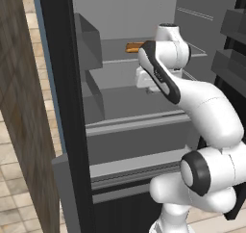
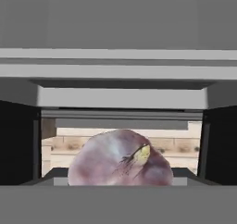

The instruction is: Retrieve the bottle and the shaker from the cabinet and place them next to the mixing bowl on the counter. Then add garlic from the fridge to the mixing bowl.

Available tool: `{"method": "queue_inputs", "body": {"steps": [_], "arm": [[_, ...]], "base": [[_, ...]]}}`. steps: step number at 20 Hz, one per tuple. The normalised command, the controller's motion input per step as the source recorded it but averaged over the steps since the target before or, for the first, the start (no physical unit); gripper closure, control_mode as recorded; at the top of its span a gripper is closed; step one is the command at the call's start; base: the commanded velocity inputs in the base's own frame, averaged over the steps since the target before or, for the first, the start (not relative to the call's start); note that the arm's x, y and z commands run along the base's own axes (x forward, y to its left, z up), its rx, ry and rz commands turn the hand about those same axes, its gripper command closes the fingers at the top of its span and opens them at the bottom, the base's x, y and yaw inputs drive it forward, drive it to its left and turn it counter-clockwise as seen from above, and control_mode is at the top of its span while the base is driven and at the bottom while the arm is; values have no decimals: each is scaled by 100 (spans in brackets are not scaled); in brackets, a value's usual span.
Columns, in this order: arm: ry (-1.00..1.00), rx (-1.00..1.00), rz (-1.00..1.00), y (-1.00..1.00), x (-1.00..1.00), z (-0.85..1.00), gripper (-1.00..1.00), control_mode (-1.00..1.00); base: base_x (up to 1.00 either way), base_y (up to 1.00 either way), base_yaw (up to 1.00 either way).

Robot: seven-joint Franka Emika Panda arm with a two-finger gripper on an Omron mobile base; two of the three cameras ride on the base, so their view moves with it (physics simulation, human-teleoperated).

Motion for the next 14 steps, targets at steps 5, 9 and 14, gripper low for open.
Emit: {"method": "queue_inputs", "body": {"steps": [5, 9, 14], "arm": [[-12, 0, 0, 0, -81, 5, 100, -100], [-3, 0, 0, 0, -87, 22, 100, -100], [-11, 0, 0, 0, -89, 18, 100, -100]], "base": [[0, 0, 0], [0, 0, 0], [0, 0, 0]]}}
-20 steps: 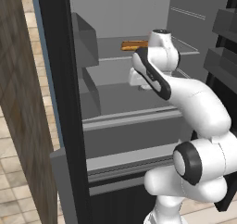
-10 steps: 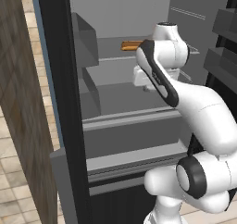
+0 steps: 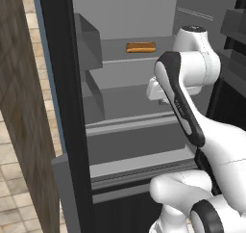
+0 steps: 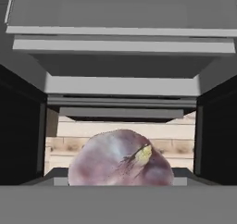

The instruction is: Retrieve the bottle and the shaker from the cabinet and place them next to the mixing bowl on the counter. Then add garlic from the fridge to the mixing bowl.

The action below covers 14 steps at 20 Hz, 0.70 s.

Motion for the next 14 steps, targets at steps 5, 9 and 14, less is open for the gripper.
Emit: {"method": "queue_inputs", "body": {"steps": [5, 9, 14], "arm": [[-14, 0, 0, 0, -78, 29, 100, -100], [-15, 0, 0, 0, -53, 11, 100, -100], [-1, 0, 0, 0, 0, 0, 100, -100]], "base": [[0, 0, 0], [0, 0, 0], [0, 0, 0]]}}
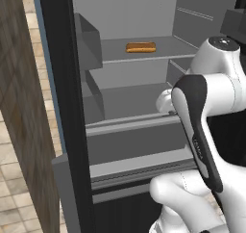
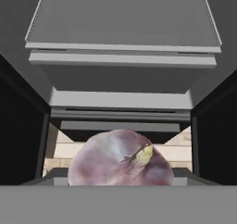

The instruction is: Retrieve the bottle and the shaker from the cabinet and place them next to the mixing bowl on the counter. Then add garlic from the fridge to the mixing bowl.

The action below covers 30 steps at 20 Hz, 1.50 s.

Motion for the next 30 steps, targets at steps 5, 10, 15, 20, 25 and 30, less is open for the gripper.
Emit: {"method": "queue_inputs", "body": {"steps": [5, 10, 15, 20, 25, 30], "arm": [[0, 0, 0, 0, 0, 0, 100, -100], [0, 0, 0, 0, 0, 0, 100, 100], [0, 0, 0, 0, 0, 0, 100, 100], [0, 0, 0, 0, 0, 0, 100, 100], [0, 0, 0, 0, 0, 0, 100, 100], [0, 0, 0, 0, 0, 0, 100, 100]], "base": [[0, 0, 0], [-27, 0, -1], [-100, 2, -7], [-100, 5, -11], [-60, -22, -56], [-25, -15, -71]]}}
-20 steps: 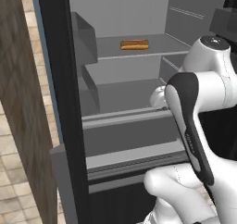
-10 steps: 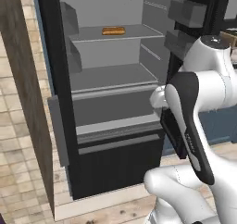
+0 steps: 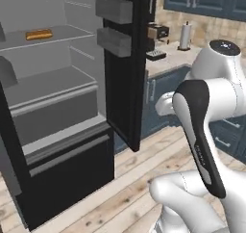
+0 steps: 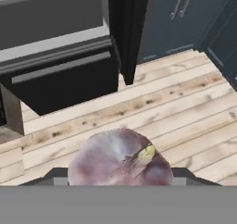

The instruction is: Retrieve the bottle and the shaker from the cabinet and place them next to the mixing bowl on the counter. Then add garlic from the fridge to the mixing bowl.

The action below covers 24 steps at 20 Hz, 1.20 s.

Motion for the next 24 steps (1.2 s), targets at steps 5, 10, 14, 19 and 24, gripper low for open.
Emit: {"method": "queue_inputs", "body": {"steps": [5, 10, 14, 19, 24], "arm": [[0, 0, 0, 0, 0, 0, 100, 100], [0, 0, 0, 0, 0, 0, 100, 100], [0, 0, 0, 0, 0, 0, 100, 100], [0, 0, 0, 0, 0, 0, 100, 100], [0, 0, 0, 0, 0, 0, 100, 100]], "base": [[-8, -8, -73], [0, -1, -79], [0, 0, -83], [15, 0, -84], [13, 0, -82]]}}
